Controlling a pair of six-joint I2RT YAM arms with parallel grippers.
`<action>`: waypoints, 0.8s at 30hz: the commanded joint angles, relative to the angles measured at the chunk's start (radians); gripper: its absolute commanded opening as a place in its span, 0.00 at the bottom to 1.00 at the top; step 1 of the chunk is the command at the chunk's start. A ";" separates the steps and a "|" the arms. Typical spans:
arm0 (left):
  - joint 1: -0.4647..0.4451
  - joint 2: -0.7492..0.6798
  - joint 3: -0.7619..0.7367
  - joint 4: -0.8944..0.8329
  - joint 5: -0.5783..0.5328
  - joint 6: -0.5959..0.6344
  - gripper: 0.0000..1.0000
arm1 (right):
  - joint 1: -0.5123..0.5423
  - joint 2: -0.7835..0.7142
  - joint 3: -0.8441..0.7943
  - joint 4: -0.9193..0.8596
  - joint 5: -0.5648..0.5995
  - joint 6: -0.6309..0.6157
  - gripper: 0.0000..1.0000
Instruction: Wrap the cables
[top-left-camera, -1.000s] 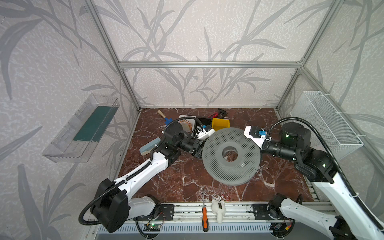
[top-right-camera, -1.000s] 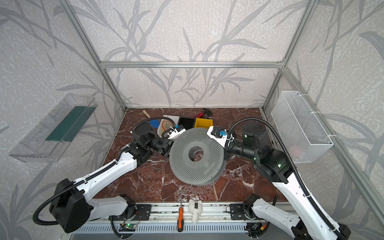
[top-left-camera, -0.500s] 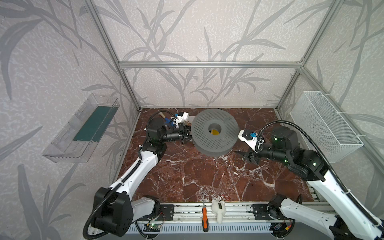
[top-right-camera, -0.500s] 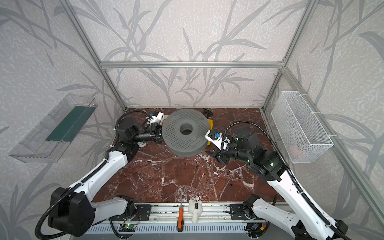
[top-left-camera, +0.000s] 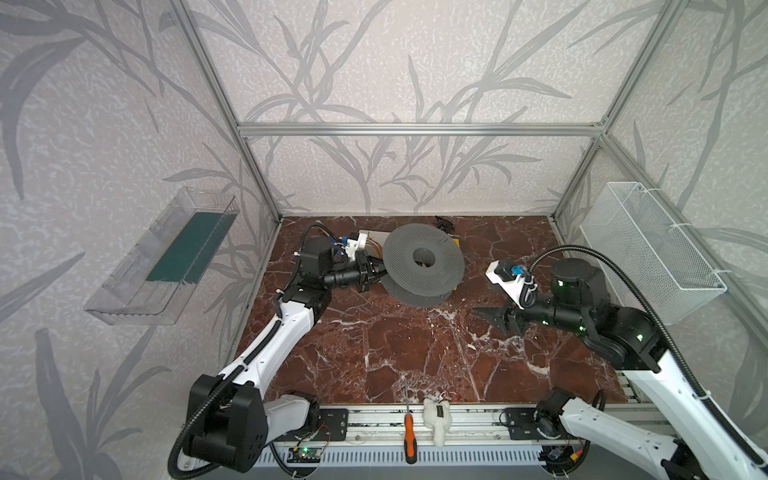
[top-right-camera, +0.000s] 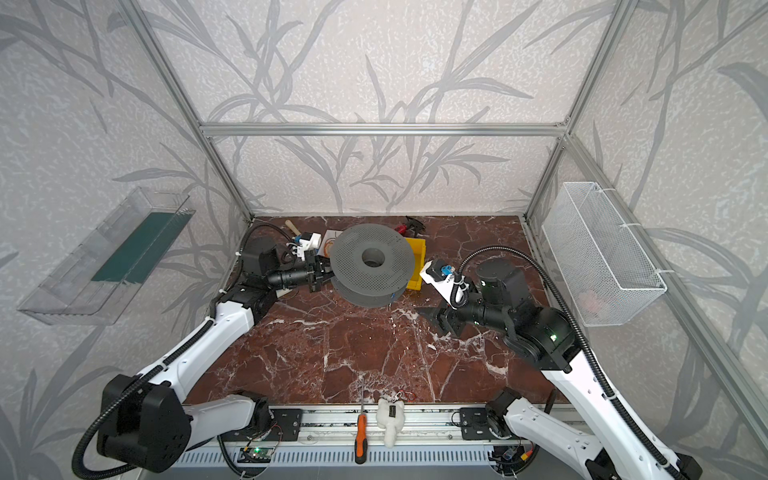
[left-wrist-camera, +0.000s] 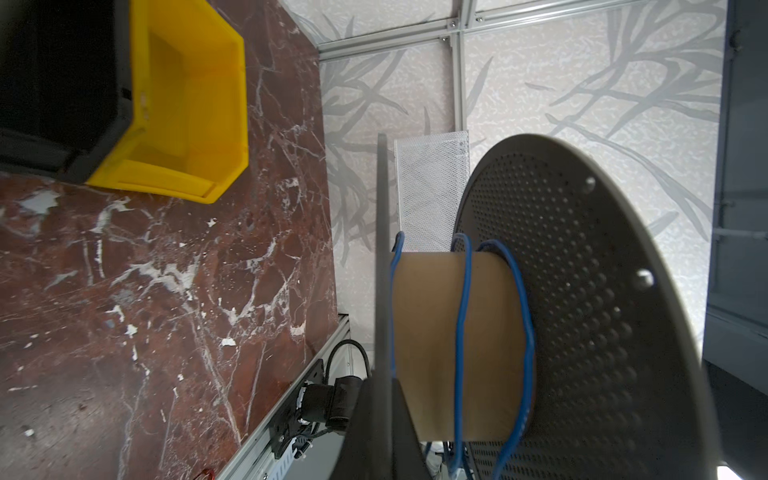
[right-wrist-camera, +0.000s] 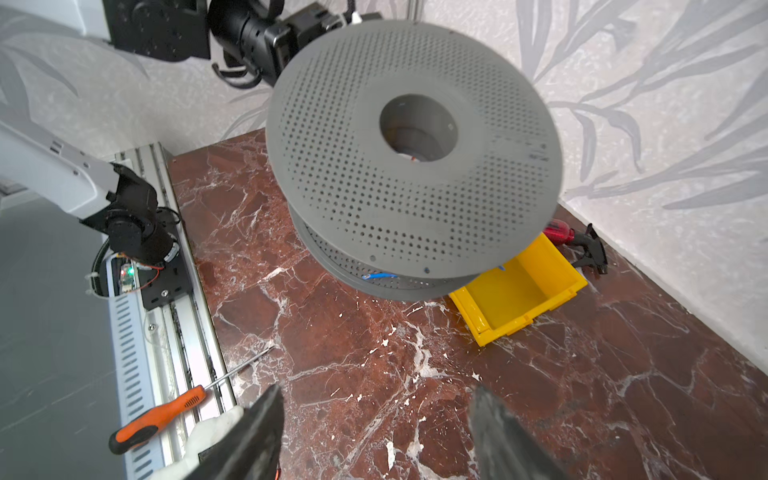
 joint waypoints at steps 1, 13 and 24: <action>0.003 -0.040 -0.030 0.075 -0.013 0.003 0.00 | -0.072 -0.010 0.021 0.019 -0.033 0.112 0.69; -0.008 -0.076 -0.097 0.078 -0.044 0.006 0.00 | -0.424 0.048 -0.175 0.248 -0.360 0.428 0.56; -0.219 -0.024 -0.190 -0.021 -0.166 0.224 0.00 | -0.456 0.151 -0.241 0.338 -0.218 0.560 0.61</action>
